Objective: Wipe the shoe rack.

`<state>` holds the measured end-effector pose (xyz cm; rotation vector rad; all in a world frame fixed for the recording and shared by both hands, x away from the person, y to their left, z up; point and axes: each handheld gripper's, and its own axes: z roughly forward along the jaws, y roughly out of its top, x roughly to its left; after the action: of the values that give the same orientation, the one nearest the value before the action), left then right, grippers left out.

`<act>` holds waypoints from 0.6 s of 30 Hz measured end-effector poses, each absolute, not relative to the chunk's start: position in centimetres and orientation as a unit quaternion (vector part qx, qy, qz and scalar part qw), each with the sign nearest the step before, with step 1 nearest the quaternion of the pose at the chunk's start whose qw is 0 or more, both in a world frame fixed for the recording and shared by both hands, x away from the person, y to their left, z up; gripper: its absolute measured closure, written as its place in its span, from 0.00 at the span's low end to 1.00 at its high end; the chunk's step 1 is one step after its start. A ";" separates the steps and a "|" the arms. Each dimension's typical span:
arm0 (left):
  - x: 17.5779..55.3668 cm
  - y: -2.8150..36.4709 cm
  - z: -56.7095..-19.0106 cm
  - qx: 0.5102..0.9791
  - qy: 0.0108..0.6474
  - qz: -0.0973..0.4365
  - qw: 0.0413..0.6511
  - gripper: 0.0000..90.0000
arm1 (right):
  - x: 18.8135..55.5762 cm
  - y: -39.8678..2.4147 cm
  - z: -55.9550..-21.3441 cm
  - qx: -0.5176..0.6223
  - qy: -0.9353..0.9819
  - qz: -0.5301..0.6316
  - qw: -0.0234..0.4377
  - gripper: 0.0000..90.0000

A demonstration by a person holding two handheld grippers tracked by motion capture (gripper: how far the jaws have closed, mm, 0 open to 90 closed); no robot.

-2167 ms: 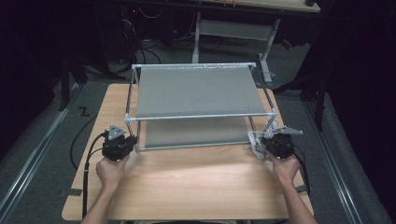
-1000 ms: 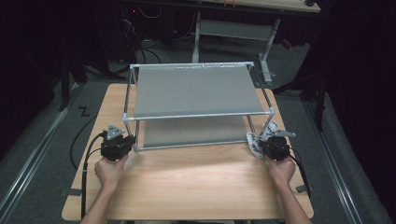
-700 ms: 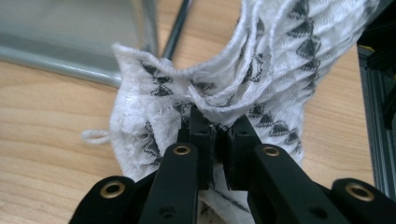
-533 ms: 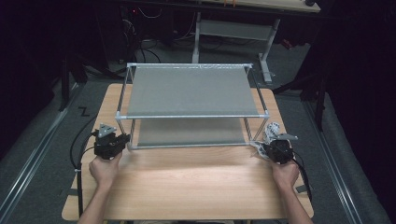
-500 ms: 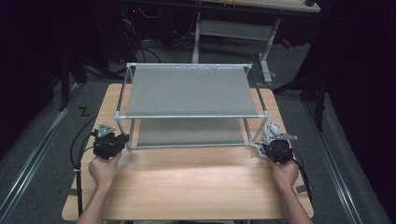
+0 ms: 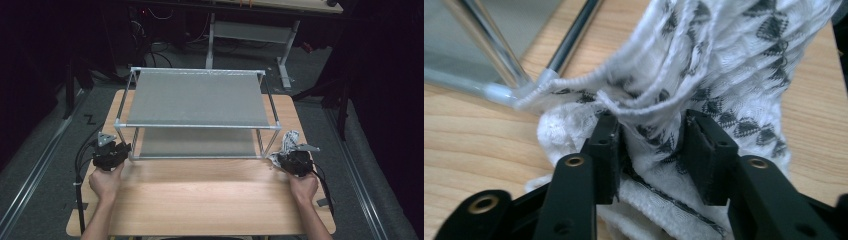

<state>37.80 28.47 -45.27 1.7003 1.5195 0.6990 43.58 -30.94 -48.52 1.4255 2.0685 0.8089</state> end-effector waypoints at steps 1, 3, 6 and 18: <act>37.6 28.5 -45.2 0.660 0.593 0.277 0.368 0.72 | 43.4 -31.0 -48.3 0.523 0.757 0.303 0.249 0.65; 37.2 28.5 -44.9 0.656 0.597 0.285 0.364 0.66 | 43.0 -31.0 -47.9 0.518 0.755 0.315 0.250 0.63; 36.8 28.6 -44.8 0.656 0.599 0.274 0.369 0.60 | 42.6 -30.9 -47.4 0.506 0.759 0.322 0.254 0.61; 34.5 25.4 -45.9 0.680 0.585 0.253 0.363 0.49 | 41.4 -29.3 -45.6 0.461 0.777 0.344 0.256 0.61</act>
<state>34.50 25.38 -45.89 1.7499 1.5064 0.6525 41.39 -29.32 -45.65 1.2506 2.1087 0.9345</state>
